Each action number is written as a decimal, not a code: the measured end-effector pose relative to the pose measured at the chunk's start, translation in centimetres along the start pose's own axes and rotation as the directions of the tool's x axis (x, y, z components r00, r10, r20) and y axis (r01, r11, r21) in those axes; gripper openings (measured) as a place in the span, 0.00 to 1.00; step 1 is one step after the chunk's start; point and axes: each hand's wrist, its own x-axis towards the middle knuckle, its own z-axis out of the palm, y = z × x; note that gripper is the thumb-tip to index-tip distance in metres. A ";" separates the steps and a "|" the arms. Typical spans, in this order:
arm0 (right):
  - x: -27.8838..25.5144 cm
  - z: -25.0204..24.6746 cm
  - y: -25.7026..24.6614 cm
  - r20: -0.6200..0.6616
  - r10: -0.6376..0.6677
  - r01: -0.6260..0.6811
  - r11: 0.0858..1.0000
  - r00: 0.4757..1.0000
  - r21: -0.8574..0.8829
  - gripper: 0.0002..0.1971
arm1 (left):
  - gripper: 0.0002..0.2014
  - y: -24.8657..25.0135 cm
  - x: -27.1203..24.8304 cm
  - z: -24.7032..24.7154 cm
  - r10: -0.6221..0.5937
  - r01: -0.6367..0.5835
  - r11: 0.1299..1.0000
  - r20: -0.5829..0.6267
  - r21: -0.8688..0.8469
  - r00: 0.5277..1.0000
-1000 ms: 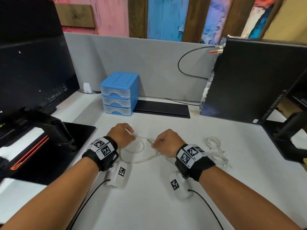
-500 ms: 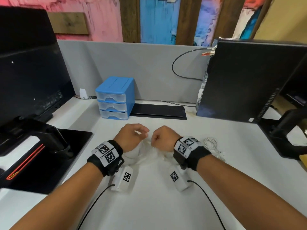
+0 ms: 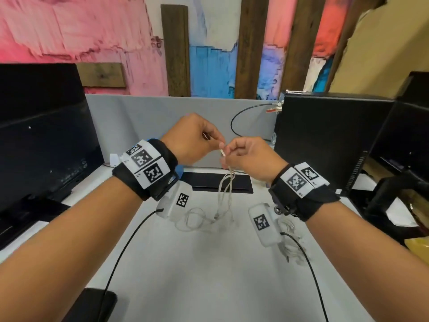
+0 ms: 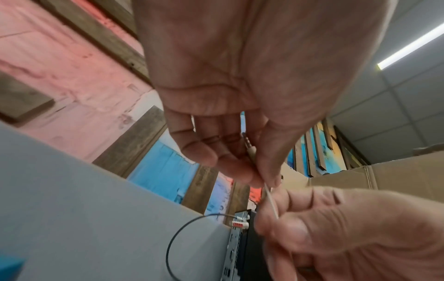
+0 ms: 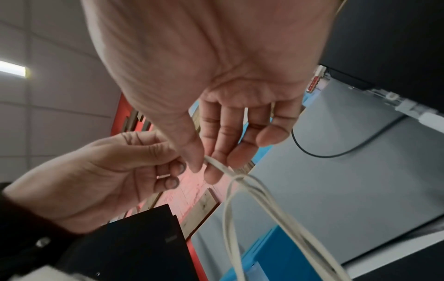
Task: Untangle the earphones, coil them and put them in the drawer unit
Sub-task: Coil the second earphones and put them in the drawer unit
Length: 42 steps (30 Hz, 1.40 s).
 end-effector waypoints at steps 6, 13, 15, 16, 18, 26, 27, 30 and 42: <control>-0.3 -0.2 0.8 0.053 0.057 -0.042 0.964 0.997 -0.264 0.10 | 0.03 1.0 1.9 -2.2 -0.004 0.009 0.999 -0.101 0.051 0.995; 1.1 0.3 -0.7 0.058 0.205 -0.174 0.925 0.977 -0.337 0.12 | 0.04 1.9 1.8 -1.1 0.027 -0.025 0.999 -0.079 0.026 0.996; 2.3 -1.0 -2.0 -0.086 0.150 -0.162 0.975 0.985 -0.151 0.09 | 0.04 1.1 1.5 -0.8 -0.019 0.020 1.000 -0.078 0.014 0.997; 2.9 -1.6 -2.6 -0.167 0.099 -0.115 0.990 0.981 -0.084 0.08 | 0.04 0.4 1.3 -0.7 -0.048 0.048 0.999 -0.082 -0.005 0.995; 3.7 -2.9 -3.1 -0.316 -0.038 0.029 0.999 0.948 -0.033 0.05 | 0.06 -0.9 0.8 -0.2 -0.107 0.102 0.993 -0.077 -0.059 0.991; 5.7 -4.7 -8.0 -0.265 -0.510 0.348 0.806 0.818 -0.479 0.14 | 0.06 -1.6 -0.1 -0.2 -0.144 0.112 0.970 -0.141 -0.216 0.979; 6.0 -5.0 -9.0 -0.223 -0.525 0.342 0.766 0.822 -0.543 0.18 | 0.06 -1.4 -0.1 -0.4 -0.139 0.107 0.970 -0.135 -0.218 0.981; 6.8 -5.8 -11.1 -0.166 -0.518 0.301 0.696 0.839 -0.651 0.20 | 0.05 -2.1 -0.5 -0.2 -0.149 0.138 0.973 -0.044 -0.182 0.988; 3.3 -3.7 -13.1 -0.095 -0.428 0.391 0.881 0.899 -0.266 0.18 | 0.11 0.8 4.0 3.5 -0.107 0.107 0.863 0.029 -0.494 0.994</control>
